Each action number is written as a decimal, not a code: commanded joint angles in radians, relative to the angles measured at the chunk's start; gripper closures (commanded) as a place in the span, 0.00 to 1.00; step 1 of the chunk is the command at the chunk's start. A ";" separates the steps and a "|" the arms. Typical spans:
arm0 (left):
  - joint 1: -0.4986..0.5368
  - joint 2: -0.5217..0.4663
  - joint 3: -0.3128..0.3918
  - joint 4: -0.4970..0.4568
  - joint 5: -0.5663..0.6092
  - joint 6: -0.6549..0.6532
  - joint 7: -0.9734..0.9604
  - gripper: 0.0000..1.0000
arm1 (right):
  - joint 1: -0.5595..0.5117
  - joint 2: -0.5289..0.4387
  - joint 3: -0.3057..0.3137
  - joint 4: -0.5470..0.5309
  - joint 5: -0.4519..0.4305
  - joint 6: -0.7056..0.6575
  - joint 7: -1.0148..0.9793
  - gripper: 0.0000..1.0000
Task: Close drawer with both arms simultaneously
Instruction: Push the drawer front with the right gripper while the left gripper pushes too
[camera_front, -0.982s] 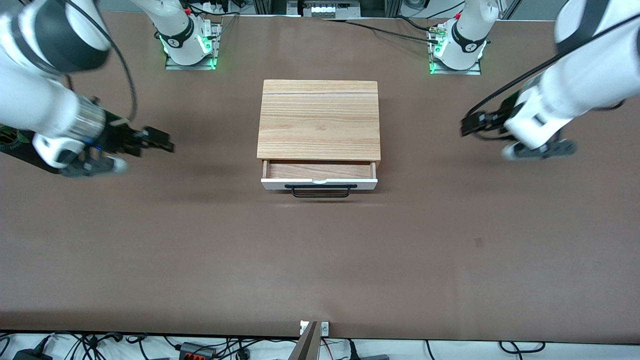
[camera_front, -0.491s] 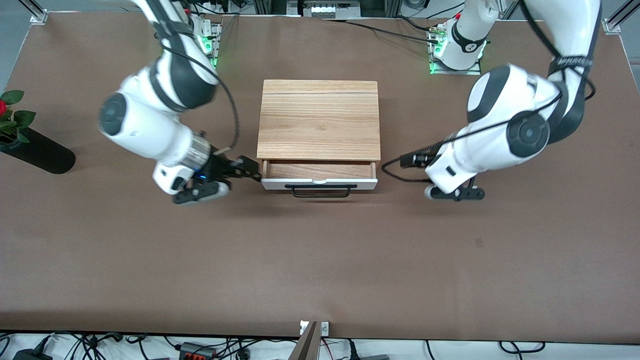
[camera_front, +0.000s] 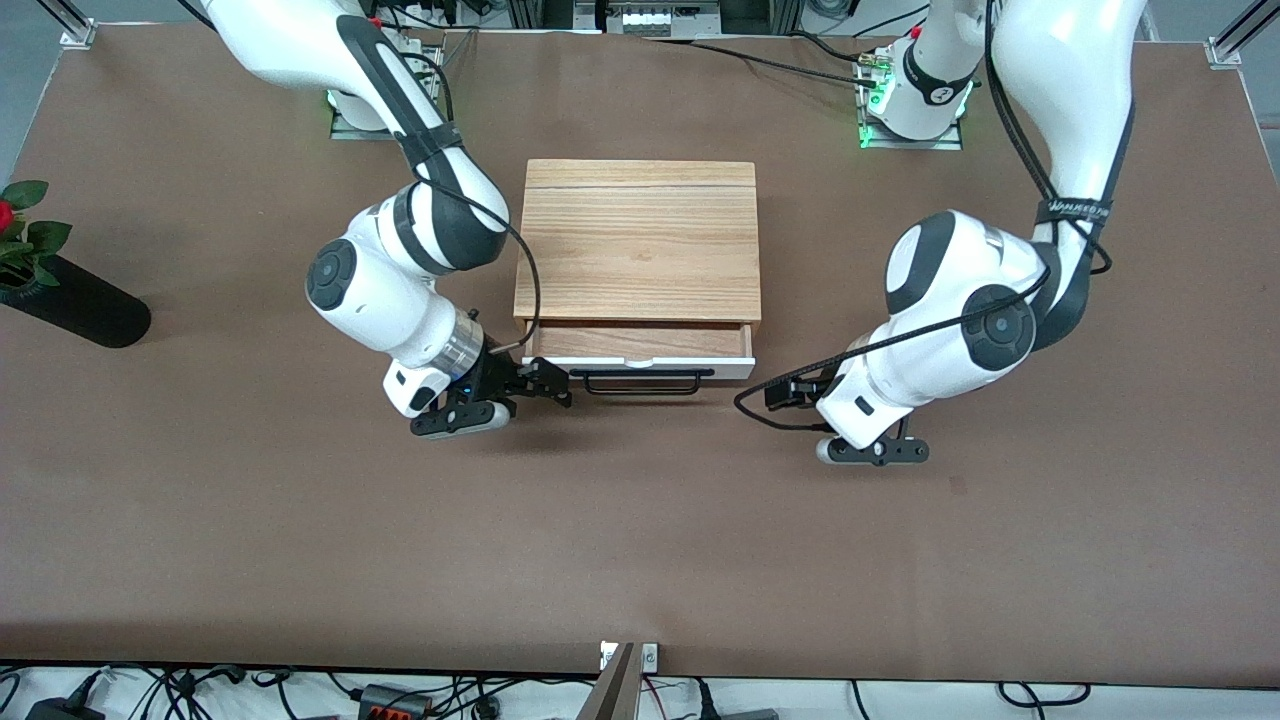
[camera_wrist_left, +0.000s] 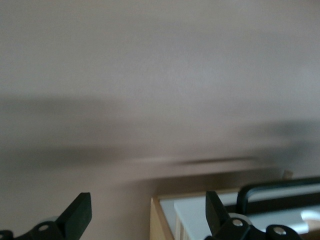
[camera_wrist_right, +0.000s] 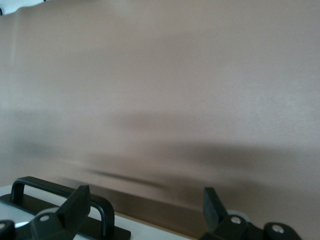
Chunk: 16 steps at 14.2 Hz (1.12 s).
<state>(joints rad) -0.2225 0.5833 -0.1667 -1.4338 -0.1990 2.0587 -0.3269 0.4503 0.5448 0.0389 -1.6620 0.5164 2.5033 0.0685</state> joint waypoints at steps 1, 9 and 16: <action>-0.035 0.038 0.006 0.033 0.016 0.030 0.008 0.00 | 0.016 -0.003 -0.007 -0.005 0.024 -0.001 -0.009 0.00; -0.060 0.052 0.004 -0.014 0.026 -0.035 0.005 0.00 | 0.018 -0.002 -0.008 -0.045 0.024 -0.081 -0.013 0.00; -0.061 0.053 0.001 -0.014 0.015 -0.136 0.005 0.00 | 0.015 -0.017 -0.010 -0.042 0.017 -0.239 -0.022 0.00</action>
<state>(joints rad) -0.2806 0.6446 -0.1663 -1.4449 -0.1921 1.9682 -0.3281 0.4603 0.5458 0.0343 -1.6978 0.5171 2.3090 0.0659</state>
